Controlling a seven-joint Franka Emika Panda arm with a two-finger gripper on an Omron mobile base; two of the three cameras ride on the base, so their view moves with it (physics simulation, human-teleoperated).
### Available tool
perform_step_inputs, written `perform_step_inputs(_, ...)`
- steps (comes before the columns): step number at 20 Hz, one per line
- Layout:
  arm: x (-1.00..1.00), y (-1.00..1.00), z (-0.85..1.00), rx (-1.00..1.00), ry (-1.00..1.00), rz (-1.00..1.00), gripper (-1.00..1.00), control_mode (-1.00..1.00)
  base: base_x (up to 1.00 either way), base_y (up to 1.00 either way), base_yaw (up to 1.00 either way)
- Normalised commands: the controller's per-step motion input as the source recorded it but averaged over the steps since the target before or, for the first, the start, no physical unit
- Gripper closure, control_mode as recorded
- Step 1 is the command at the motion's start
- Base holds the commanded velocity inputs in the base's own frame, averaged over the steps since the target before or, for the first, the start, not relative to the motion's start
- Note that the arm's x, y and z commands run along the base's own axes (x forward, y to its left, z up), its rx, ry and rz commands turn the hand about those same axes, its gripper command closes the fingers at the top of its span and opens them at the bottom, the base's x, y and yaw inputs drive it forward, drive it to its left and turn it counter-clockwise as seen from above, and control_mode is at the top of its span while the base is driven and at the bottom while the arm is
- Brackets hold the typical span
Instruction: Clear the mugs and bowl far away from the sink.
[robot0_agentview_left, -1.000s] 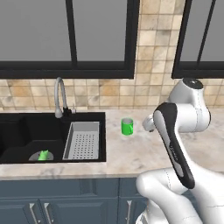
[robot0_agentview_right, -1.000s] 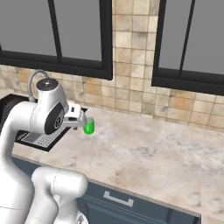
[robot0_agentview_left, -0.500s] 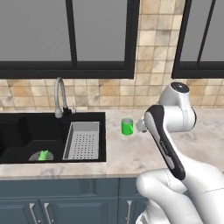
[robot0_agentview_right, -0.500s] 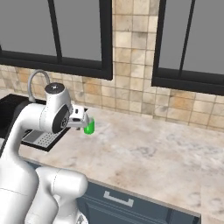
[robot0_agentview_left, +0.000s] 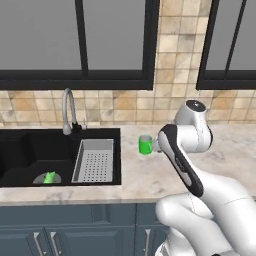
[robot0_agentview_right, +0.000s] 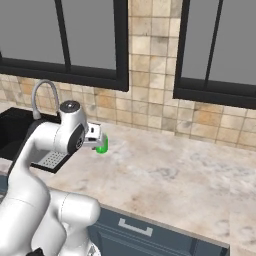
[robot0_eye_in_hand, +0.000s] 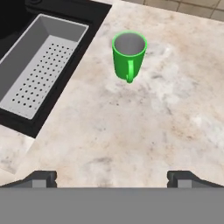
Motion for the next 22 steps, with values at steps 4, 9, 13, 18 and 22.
perform_step_inputs(4, 0.35, 0.0, -0.3, 0.0, 0.0, 0.0, -1.0, -1.0, 0.0, 0.0, 0.0)
perform_step_inputs(9, 0.34, 0.0, -0.19, -0.01, -0.03, 0.0, -1.0, -1.0, 0.0, 0.0, 0.0)
perform_step_inputs(13, 0.38, 0.0, -0.1, 0.0, -0.01, 0.0, -1.0, -1.0, 0.0, 0.0, 0.0)
perform_step_inputs(18, 0.37, 0.0, -0.04, 0.0, -0.01, 0.0, -1.0, -1.0, 0.0, 0.0, 0.0)
perform_step_inputs(22, 0.29, 0.0, -0.07, 0.0, 0.0, 0.0, -1.0, -1.0, 0.0, 0.0, 0.0)
